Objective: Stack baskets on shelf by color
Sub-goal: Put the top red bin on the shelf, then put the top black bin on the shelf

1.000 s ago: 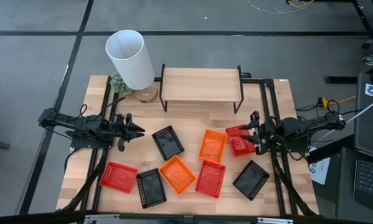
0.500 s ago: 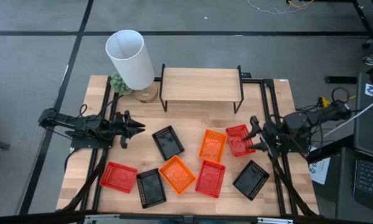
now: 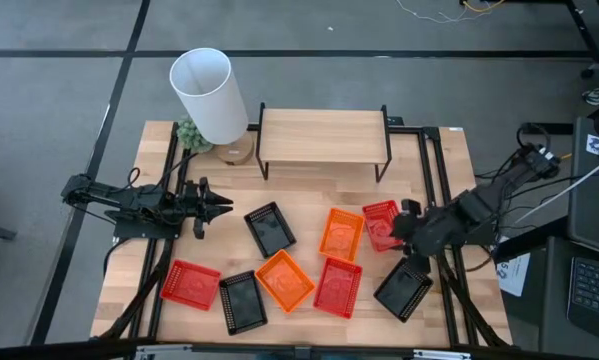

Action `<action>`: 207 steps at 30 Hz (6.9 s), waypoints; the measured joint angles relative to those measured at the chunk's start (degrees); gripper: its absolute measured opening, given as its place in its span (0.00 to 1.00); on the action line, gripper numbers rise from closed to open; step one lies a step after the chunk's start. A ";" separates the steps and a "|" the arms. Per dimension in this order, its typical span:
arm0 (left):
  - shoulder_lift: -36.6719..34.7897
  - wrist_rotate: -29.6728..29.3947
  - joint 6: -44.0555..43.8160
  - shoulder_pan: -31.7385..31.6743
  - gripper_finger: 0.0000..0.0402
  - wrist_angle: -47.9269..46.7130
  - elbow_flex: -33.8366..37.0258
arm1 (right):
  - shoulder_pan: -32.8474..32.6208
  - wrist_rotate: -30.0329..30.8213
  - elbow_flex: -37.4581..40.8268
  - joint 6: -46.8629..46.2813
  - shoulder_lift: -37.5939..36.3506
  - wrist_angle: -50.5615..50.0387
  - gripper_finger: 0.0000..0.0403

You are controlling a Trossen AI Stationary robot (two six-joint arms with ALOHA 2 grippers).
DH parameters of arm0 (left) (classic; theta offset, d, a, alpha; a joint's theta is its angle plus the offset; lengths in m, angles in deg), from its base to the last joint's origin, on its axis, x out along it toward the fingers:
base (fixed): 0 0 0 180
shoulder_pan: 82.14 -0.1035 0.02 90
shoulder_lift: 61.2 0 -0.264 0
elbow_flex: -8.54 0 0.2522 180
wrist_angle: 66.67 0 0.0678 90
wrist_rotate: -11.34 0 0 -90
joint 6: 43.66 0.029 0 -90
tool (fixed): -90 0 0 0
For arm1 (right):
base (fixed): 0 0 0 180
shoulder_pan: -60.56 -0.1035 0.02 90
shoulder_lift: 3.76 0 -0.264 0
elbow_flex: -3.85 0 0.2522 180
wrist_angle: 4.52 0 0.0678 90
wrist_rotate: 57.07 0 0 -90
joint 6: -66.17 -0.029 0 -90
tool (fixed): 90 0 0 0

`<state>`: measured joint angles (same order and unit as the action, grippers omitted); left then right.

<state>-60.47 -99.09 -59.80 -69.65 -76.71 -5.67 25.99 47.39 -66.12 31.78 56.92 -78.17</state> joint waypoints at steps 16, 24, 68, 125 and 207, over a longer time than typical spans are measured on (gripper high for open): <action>0.00 -0.04 0.21 0.01 0.23 -0.04 -0.02 | 0.98 -0.80 4.09 -1.40 7.48 -4.95 0.39; 0.02 -0.05 0.18 0.00 0.23 -0.04 -0.02 | 5.59 -6.56 4.09 7.26 10.89 -1.39 0.39; 0.00 1.86 -8.82 0.00 0.23 -0.28 -0.04 | 7.20 -4.71 2.73 7.52 32.59 -0.63 0.01; 0.00 1.84 0.22 0.01 0.23 -0.24 -0.04 | 59.05 -6.73 -34.27 52.67 32.59 -15.04 0.01; 51.09 11.03 -5.77 -1.19 0.23 4.30 -21.26 | 19.69 -32.08 -22.20 4.34 32.24 -3.57 0.27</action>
<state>-9.38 -88.05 -65.57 -70.84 -72.41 -26.93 45.67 15.31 -88.32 36.12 89.16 -81.74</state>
